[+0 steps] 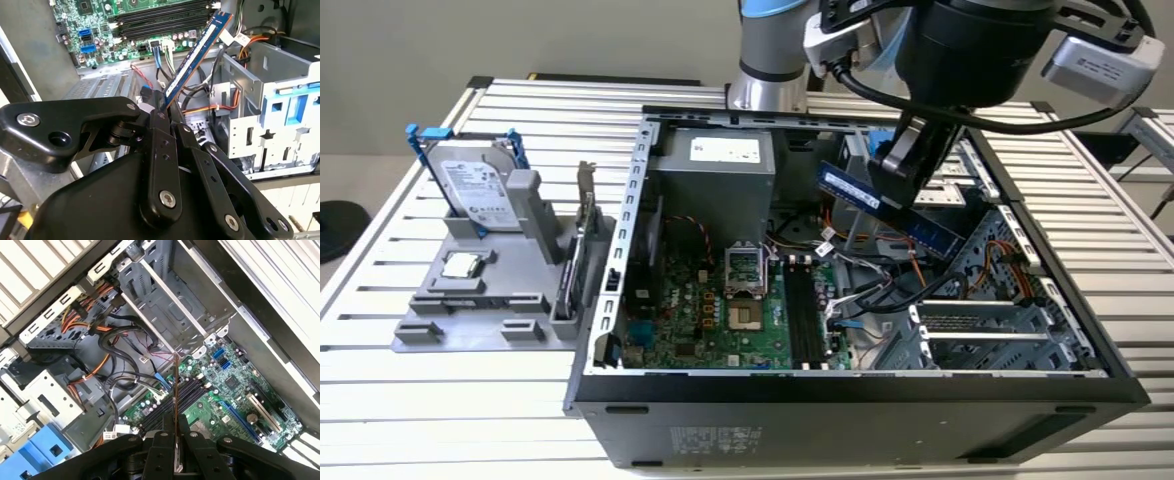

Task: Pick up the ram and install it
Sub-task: 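Insert the ram into the slot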

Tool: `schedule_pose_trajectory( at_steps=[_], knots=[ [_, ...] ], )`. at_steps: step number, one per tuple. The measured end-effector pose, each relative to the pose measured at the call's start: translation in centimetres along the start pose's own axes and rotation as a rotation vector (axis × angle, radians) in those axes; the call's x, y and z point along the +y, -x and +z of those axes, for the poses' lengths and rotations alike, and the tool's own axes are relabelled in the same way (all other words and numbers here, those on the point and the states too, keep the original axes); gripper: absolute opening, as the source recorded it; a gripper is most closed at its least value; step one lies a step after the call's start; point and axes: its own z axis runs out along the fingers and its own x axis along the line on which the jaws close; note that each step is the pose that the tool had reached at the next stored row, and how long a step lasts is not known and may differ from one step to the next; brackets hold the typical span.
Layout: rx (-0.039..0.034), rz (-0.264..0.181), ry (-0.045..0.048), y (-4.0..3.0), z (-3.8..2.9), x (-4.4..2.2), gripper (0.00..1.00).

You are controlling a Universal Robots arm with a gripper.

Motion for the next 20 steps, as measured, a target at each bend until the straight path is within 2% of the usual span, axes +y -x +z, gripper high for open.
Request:
schedule_pose_trajectory(
  at_steps=[20],
  knots=[
    [-0.0043, 0.196, -0.0035, 0.00, 0.01, 0.00, 0.00]
  ],
)
